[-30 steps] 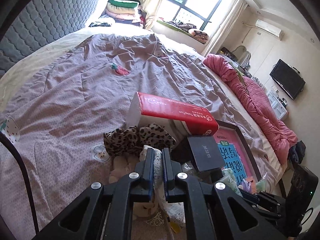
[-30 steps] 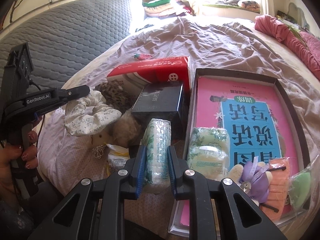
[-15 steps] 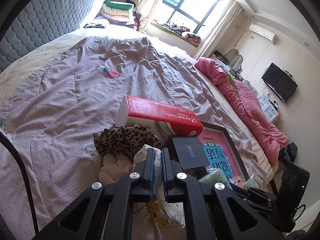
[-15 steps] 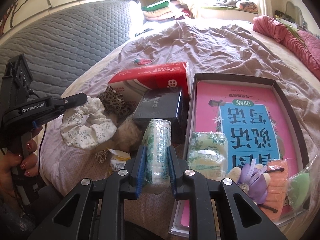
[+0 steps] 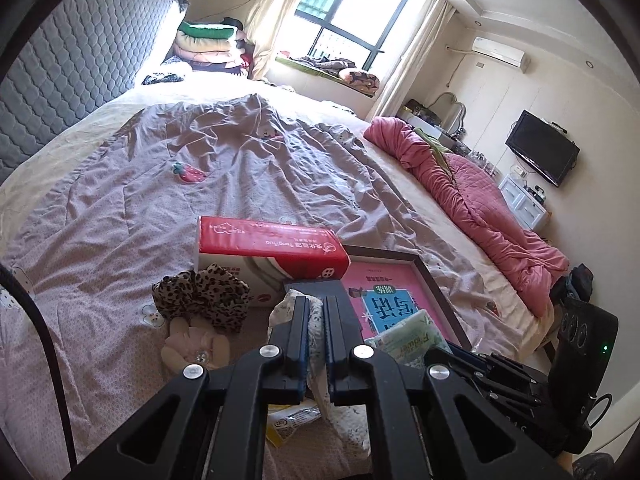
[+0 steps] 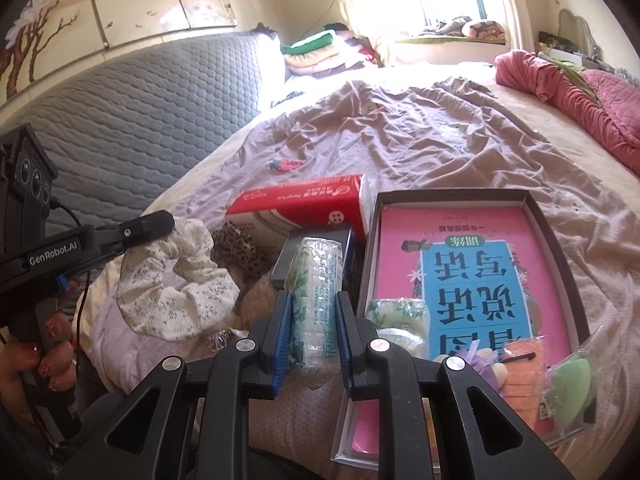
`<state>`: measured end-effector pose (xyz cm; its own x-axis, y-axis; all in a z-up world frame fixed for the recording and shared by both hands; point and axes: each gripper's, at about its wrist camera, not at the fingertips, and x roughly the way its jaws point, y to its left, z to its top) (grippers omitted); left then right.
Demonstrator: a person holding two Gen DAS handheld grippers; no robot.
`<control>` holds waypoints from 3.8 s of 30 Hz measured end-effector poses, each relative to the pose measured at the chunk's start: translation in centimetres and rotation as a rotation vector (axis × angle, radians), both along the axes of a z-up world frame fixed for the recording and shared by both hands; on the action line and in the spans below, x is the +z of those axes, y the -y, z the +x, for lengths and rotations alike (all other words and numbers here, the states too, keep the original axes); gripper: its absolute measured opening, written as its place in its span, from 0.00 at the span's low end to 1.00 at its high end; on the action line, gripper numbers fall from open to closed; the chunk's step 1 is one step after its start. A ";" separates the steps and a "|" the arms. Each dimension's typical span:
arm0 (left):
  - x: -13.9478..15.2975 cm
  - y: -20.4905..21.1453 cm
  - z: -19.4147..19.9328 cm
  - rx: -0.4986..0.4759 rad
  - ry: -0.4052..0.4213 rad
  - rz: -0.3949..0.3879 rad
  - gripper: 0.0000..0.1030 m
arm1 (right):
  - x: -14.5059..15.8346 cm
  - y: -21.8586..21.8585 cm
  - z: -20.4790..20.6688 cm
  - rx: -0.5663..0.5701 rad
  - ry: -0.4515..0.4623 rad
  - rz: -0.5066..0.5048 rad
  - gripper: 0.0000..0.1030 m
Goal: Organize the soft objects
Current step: 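Lift the scrunchie and cotton-pad roll and carry them over the tray, then lower both items into the tray and open both tools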
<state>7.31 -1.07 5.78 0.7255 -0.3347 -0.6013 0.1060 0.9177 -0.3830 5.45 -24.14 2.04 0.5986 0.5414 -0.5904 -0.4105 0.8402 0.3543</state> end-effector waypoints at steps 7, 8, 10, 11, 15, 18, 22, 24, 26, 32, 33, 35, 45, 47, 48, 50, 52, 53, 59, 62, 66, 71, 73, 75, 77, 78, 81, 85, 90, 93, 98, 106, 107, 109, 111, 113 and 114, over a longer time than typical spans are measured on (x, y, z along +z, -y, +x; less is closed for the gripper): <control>2.4 2.9 -0.7 -0.039 0.041 0.033 0.07 | 1.8 2.4 -0.8 -0.044 0.042 0.024 0.21; 2.7 3.5 -0.7 -0.050 0.045 0.039 0.07 | 2.0 2.9 -1.0 -0.052 0.049 0.028 0.21; 3.1 4.6 -0.9 -0.066 0.054 0.047 0.07 | 2.4 3.7 -1.3 -0.069 0.060 0.033 0.21; 3.4 5.1 -1.0 -0.075 0.057 0.051 0.07 | 2.5 4.3 -1.4 -0.079 0.062 0.038 0.21; 4.3 7.5 -1.1 -0.114 0.078 0.073 0.07 | 2.8 6.5 -1.7 -0.125 0.068 0.059 0.21; 4.9 9.2 -1.1 -0.145 0.089 0.084 0.07 | 3.0 8.2 -1.9 -0.160 0.070 0.072 0.21; 5.1 11.3 -0.7 -0.178 0.098 0.100 0.07 | 3.2 10.2 -2.3 -0.206 0.078 0.077 0.21; 5.0 12.0 -0.4 -0.186 0.094 0.104 0.07 | 3.0 11.1 -2.3 -0.227 0.078 0.079 0.21; 4.7 12.7 -0.1 -0.197 0.086 0.100 0.07 | 2.9 11.9 -2.4 -0.244 0.077 0.082 0.21; 3.2 14.3 0.8 -0.216 0.053 0.104 0.07 | 2.2 13.4 -2.4 -0.280 0.065 0.088 0.21; 3.0 14.5 0.9 -0.219 0.049 0.106 0.07 | 2.0 13.5 -2.4 -0.283 0.061 0.088 0.21; 2.5 14.9 1.2 -0.223 0.040 0.111 0.07 | 1.8 13.7 -2.4 -0.286 0.056 0.090 0.21; 0.4 16.5 2.7 -0.242 0.027 0.087 0.07 | -0.8 13.8 -1.6 -0.281 -0.019 0.079 0.21; -0.2 16.8 2.9 -0.246 0.023 0.077 0.07 | -1.4 13.9 -1.4 -0.282 -0.039 0.076 0.21; -0.7 17.0 3.2 -0.247 0.015 0.075 0.07 | -1.7 13.9 -1.3 -0.282 -0.046 0.076 0.21; -1.5 17.2 3.6 -0.249 -0.003 0.072 0.07 | -2.1 13.9 -1.2 -0.281 -0.061 0.076 0.21; -2.3 17.3 3.9 -0.246 -0.015 0.067 0.07 | -2.5 13.8 -1.1 -0.276 -0.070 0.076 0.21; -2.7 17.3 4.0 -0.248 -0.020 0.065 0.07 | -2.7 13.7 -1.1 -0.274 -0.074 0.077 0.21; -4.5 17.5 4.7 -0.249 -0.059 0.083 0.07 | -3.8 13.0 -0.6 -0.252 -0.107 0.076 0.21; -5.3 17.4 4.9 -0.249 -0.075 0.083 0.07 | -4.4 12.7 -0.5 -0.245 -0.122 0.071 0.21; -6.1 17.4 5.0 -0.246 -0.092 0.100 0.07 | -5.5 12.7 -0.2 -0.244 -0.152 0.060 0.21; -7.0 17.3 5.1 -0.240 -0.113 0.120 0.07 | -6.2 13.1 0.1 -0.261 -0.160 0.024 0.22; -7.3 17.3 5.0 -0.240 -0.118 0.129 0.07 | -6.3 12.9 0.2 -0.263 -0.157 -0.014 0.23; -7.5 17.4 5.0 -0.241 -0.124 0.140 0.07 | -6.5 12.7 0.2 -0.265 -0.154 -0.059 0.23; -7.7 17.6 4.9 -0.246 -0.127 0.156 0.07 | -6.6 12.5 0.2 -0.267 -0.142 -0.086 0.23; -7.8 17.6 4.9 -0.247 -0.128 0.161 0.07 | -6.5 12.3 0.2 -0.265 -0.137 -0.103 0.23; -8.0 17.7 4.7 -0.251 -0.134 0.167 0.07 | -6.6 12.1 0.2 -0.265 -0.125 -0.132 0.23; -8.3 17.6 4.7 -0.256 -0.144 0.169 0.07 | -6.8 12.1 0.3 -0.272 -0.127 -0.157 0.28; -8.7 17.3 4.7 -0.255 -0.162 0.159 0.07 | -6.8 12.3 0.3 -0.284 -0.130 -0.162 0.30; -8.9 17.2 4.8 -0.255 -0.167 0.156 0.07 | -6.7 12.3 0.2 -0.291 -0.125 -0.174 0.31; -9.1 17.3 4.8 -0.256 -0.170 0.164 0.07 | -6.6 12.3 0.2 -0.302 -0.115 -0.208 0.33; -9.4 17.3 4.6 -0.258 -0.182 0.169 0.07 | -5.9 12.6 -0.1 -0.332 -0.084 -0.216 0.47; -9.4 17.2 4.6 -0.258 -0.184 0.168 0.07 | -5.8 12.6 -0.1 -0.335 -0.080 -0.221 0.48; -9.5 17.2 4.6 -0.263 -0.191 0.163 0.07 | -5.7 12.5 -0.1 -0.340 -0.075 -0.233 0.51; -9.5 17.0 4.6 -0.261 -0.194 0.159 0.07 | -5.6 12.5 -0.1 -0.340 -0.070 -0.236 0.53; -9.6 16.9 4.5 -0.264 -0.201 0.150 0.08 | -5.5 12.4 -0.2 -0.340 -0.068 -0.238 0.54; -9.6 16.8 4.5 -0.262 -0.203 0.149 0.08 | -5.5 12.4 -0.2 -0.340 -0.065 -0.242 0.54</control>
<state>11.80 -17.89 -3.86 0.4877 -0.3917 -0.7802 0.2805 0.9166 -0.2849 5.25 -36.51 -3.42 0.6763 0.1603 -0.7189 -0.0785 0.9862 0.1460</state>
